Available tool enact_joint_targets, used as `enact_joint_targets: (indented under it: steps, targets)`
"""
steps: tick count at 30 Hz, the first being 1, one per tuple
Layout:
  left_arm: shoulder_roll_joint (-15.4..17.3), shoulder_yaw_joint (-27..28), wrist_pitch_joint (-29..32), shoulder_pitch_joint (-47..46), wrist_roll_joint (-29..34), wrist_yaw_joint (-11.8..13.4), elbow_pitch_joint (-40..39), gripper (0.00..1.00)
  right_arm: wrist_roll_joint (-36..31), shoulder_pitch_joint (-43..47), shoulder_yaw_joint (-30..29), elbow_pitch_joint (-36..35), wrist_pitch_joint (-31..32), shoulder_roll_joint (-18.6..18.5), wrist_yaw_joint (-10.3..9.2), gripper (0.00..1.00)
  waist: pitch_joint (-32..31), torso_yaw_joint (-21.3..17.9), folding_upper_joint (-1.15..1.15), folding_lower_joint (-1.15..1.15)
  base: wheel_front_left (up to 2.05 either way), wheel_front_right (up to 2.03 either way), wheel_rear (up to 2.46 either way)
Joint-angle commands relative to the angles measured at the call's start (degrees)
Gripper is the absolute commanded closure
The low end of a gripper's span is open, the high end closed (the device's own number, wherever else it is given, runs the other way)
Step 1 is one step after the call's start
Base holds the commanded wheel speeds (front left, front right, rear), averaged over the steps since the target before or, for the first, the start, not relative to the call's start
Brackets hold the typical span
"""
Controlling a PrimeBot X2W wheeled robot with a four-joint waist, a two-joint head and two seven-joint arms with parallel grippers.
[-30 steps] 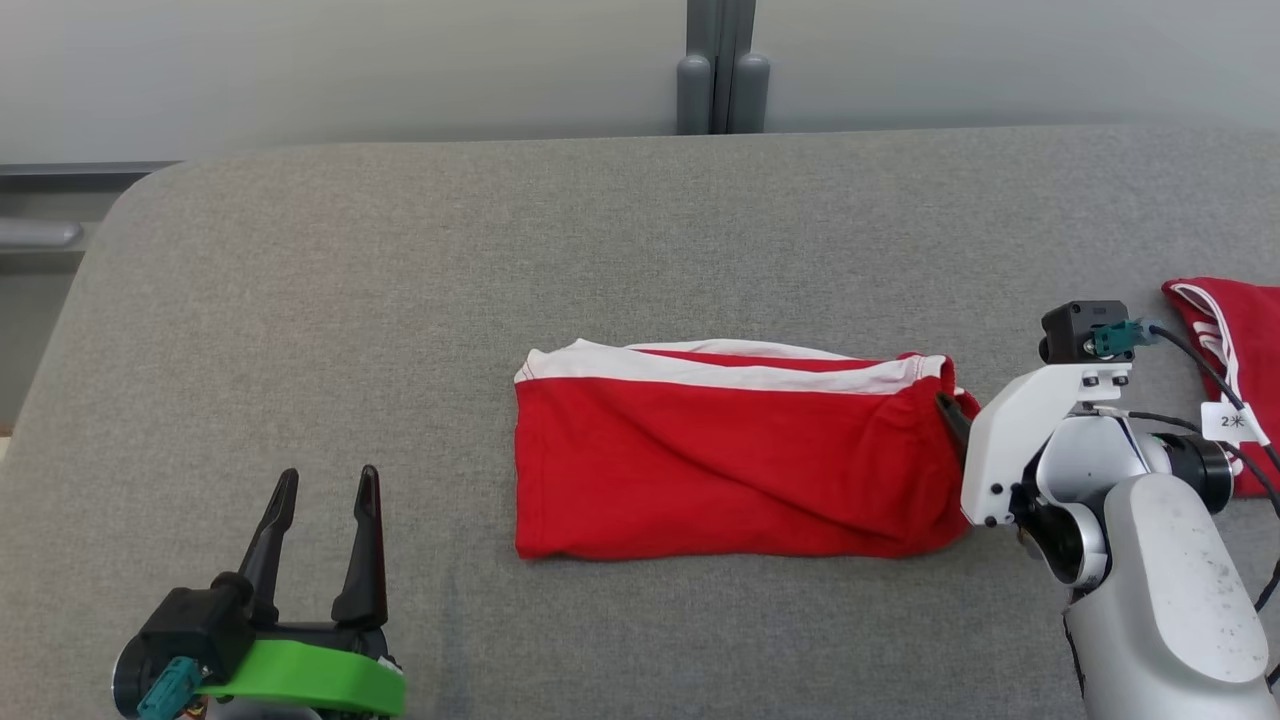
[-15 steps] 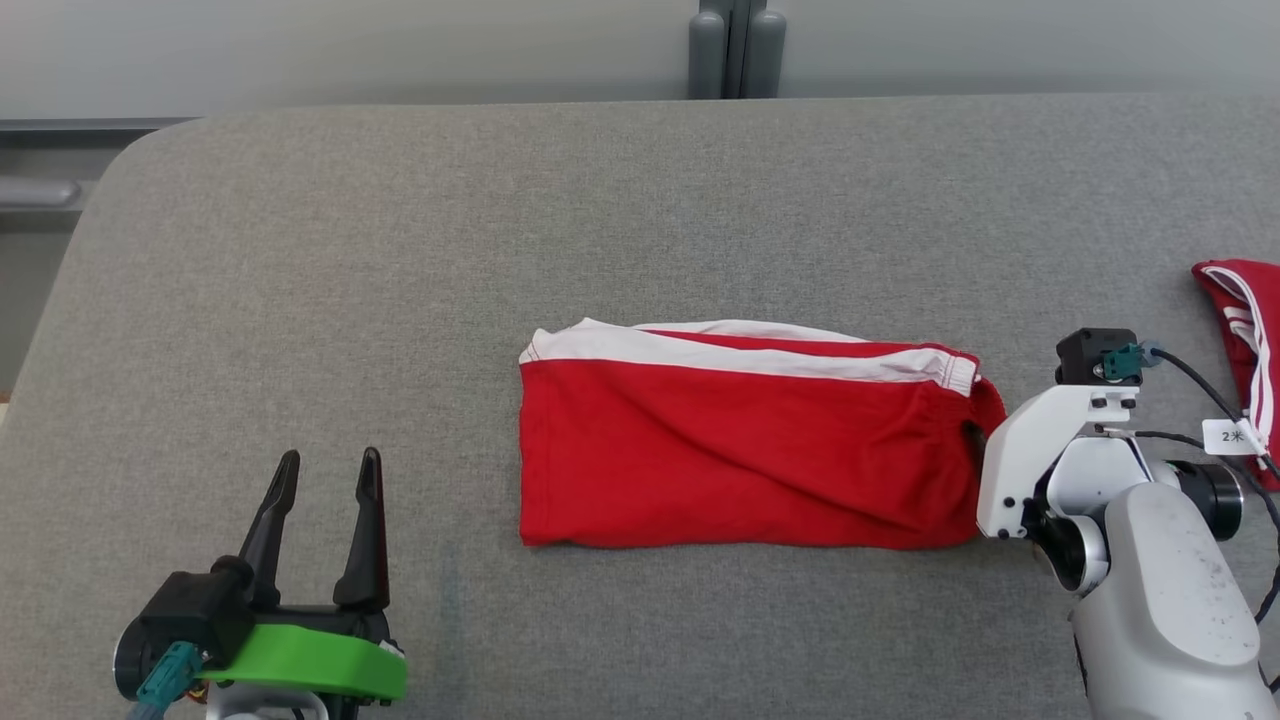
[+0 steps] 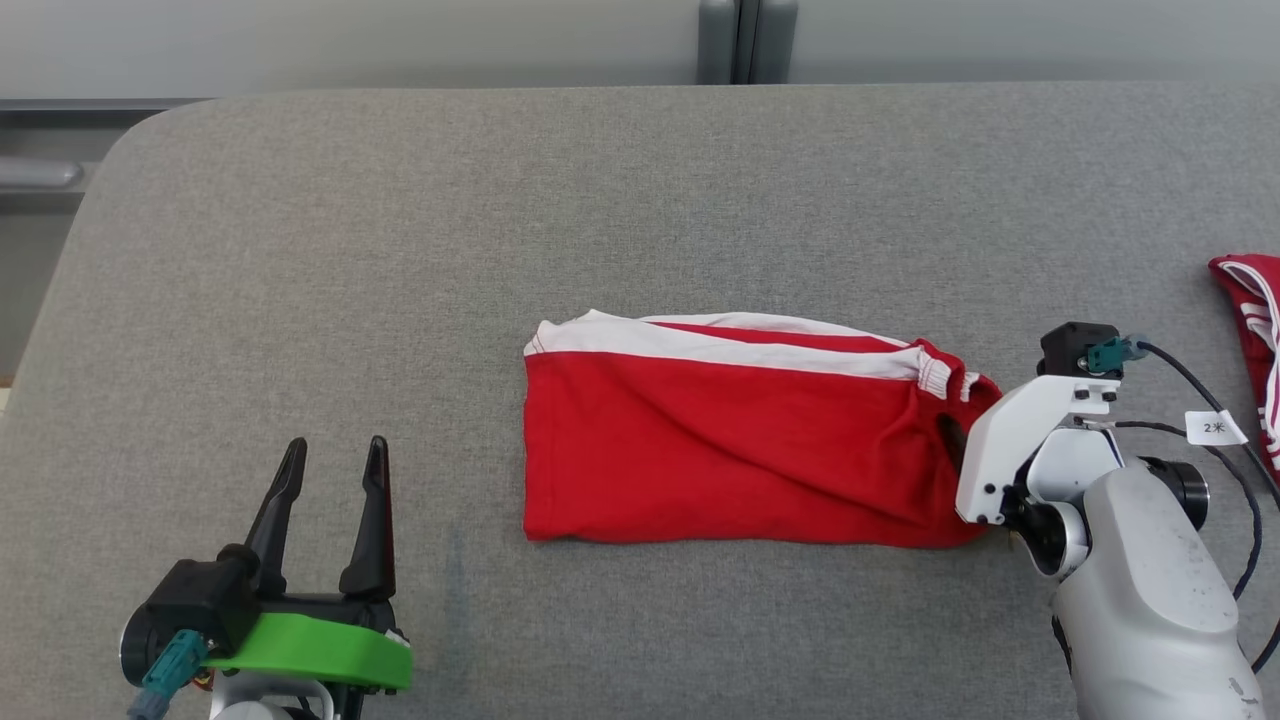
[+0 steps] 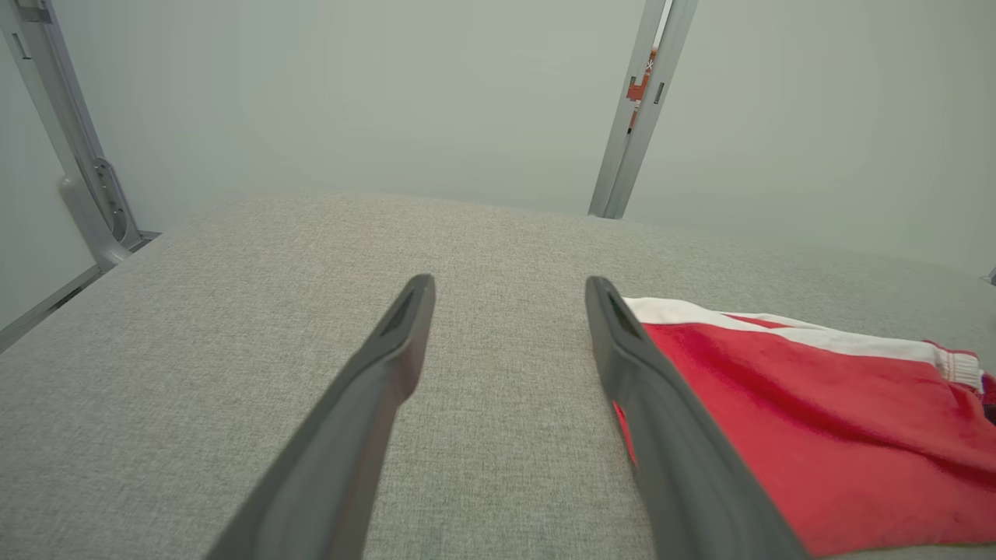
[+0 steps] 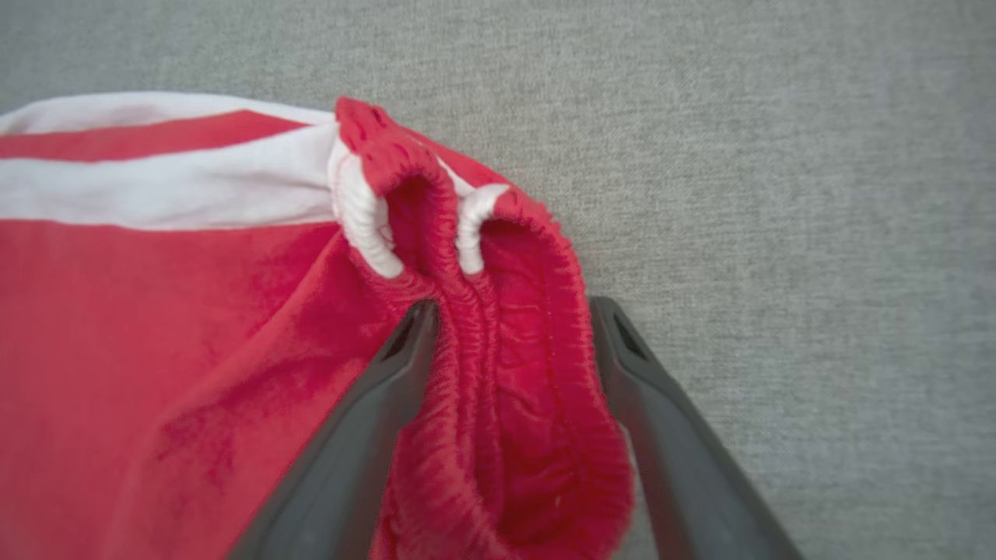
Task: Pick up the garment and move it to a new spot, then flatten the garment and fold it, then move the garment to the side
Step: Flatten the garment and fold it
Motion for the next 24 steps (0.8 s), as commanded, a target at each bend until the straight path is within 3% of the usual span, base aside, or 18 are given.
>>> enact_joint_targets:
  steps: [1,2,3,11,20,24]
  targets:
    - [0.5,0.2,-0.2,-0.8,-0.6,-0.3,0.2,0.0,-0.7,0.6,0.8,1.8,0.8,0.3,-0.01,0.0,0.0,-0.1,0.0,0.0,0.0,0.0,0.0]
    - [0.5,0.2,-0.2,-0.8,-0.6,-0.3,0.2,0.0,-1.0,0.5,0.7,2.2,0.8,0.3,-0.01,0.54,0.0,-0.1,0.0,0.0,0.0,0.0,0.0]
    - [0.5,0.3,-0.2,-0.8,-0.6,-0.3,0.2,0.0,-1.8,0.4,0.6,2.5,0.9,0.3,-0.01,1.0,0.0,-0.2,0.0,0.0,0.0,0.0,0.0]
    - [0.4,0.2,-0.2,-0.5,-0.4,-0.3,0.2,0.0,-8.4,-2.5,-5.3,-0.1,-0.8,-1.5,-0.06,1.0,-0.5,-1.4,0.0,0.0,0.0,0.0,0.0]
    - [0.7,-0.3,-0.2,0.0,-0.5,-0.3,0.2,0.0,-11.2,-5.3,-9.5,-4.5,3.5,-7.1,-0.06,1.0,-1.3,-2.2,0.0,0.0,0.0,0.0,0.0]
    - [0.8,-0.7,-0.2,0.4,-0.7,-0.3,0.4,0.0,-11.2,-5.4,-10.0,-6.7,5.7,-7.9,-0.06,1.0,-1.8,-2.1,0.0,0.0,0.0,0.0,0.0]
